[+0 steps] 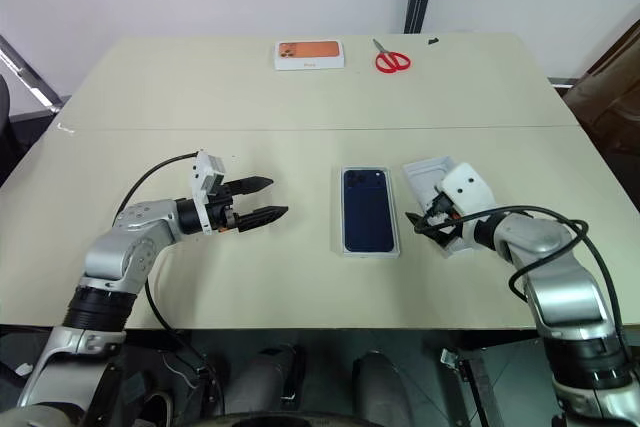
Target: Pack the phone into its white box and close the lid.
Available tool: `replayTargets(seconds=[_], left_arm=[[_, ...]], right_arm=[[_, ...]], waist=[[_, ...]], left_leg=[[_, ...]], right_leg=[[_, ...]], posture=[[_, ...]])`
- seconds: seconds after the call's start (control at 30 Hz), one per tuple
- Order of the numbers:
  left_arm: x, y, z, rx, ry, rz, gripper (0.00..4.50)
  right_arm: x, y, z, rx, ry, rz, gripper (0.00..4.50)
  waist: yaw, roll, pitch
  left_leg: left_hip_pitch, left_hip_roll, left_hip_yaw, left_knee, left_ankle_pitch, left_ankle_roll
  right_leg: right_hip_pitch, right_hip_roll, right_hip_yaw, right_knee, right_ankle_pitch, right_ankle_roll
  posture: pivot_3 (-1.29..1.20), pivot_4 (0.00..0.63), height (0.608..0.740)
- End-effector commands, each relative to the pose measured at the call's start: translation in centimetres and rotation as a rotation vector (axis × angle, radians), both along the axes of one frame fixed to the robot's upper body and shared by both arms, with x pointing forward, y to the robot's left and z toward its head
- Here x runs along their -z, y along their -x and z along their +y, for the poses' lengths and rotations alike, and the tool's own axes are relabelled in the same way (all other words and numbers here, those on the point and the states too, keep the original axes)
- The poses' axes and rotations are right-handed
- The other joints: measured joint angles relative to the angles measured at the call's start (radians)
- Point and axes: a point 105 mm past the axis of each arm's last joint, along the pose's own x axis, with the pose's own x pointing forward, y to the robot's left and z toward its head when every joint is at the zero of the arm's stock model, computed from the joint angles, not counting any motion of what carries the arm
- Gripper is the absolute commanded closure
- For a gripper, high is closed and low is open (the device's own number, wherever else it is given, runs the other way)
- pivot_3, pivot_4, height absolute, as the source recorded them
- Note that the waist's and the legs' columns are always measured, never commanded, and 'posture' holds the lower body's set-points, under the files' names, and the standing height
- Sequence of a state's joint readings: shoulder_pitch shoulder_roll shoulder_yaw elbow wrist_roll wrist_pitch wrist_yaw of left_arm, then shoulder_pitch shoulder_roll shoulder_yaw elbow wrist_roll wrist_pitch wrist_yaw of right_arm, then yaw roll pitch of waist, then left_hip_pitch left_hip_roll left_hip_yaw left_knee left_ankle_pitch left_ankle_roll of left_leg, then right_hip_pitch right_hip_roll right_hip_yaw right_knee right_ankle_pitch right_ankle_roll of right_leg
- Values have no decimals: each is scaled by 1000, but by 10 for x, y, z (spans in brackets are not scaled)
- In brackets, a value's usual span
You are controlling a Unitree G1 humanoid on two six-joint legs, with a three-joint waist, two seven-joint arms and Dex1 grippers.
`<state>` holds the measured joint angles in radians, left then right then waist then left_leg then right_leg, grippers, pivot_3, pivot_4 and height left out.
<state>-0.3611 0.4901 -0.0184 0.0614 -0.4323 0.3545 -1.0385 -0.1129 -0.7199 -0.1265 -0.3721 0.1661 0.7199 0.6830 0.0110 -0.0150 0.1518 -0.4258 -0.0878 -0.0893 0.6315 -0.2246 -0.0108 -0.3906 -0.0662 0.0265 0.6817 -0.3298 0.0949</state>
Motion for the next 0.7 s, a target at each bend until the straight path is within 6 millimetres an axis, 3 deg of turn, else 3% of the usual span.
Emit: replayTargets(seconds=[0.03,0.2,0.4,0.7], left_arm=[[-17,13,4,73,-22,-138,145],[-12,21,6,159,-79,-170,145],[-9,27,-2,221,-89,-184,145],[-2,41,-21,234,-49,-182,145]], right_arm=[[-12,7,-6,59,39,29,56],[-11,3,-13,123,38,157,56],[-20,-7,2,105,-20,282,56],[-8,-6,14,101,10,399,56]], waist=[[-4,1,0],[-3,1,0],[-4,1,0],[-3,1,0]], left_leg=[[0,0,0,0,0,0],[0,0,0,0,-1,1],[0,0,0,-1,-1,2],[0,0,0,0,-2,3]], right_leg=[[-1,0,0,0,0,0],[0,0,0,0,0,0],[0,0,0,0,0,0],[0,0,0,-1,0,0]], posture=[[0,150,734],[0,150,734],[0,150,734],[0,150,734]])
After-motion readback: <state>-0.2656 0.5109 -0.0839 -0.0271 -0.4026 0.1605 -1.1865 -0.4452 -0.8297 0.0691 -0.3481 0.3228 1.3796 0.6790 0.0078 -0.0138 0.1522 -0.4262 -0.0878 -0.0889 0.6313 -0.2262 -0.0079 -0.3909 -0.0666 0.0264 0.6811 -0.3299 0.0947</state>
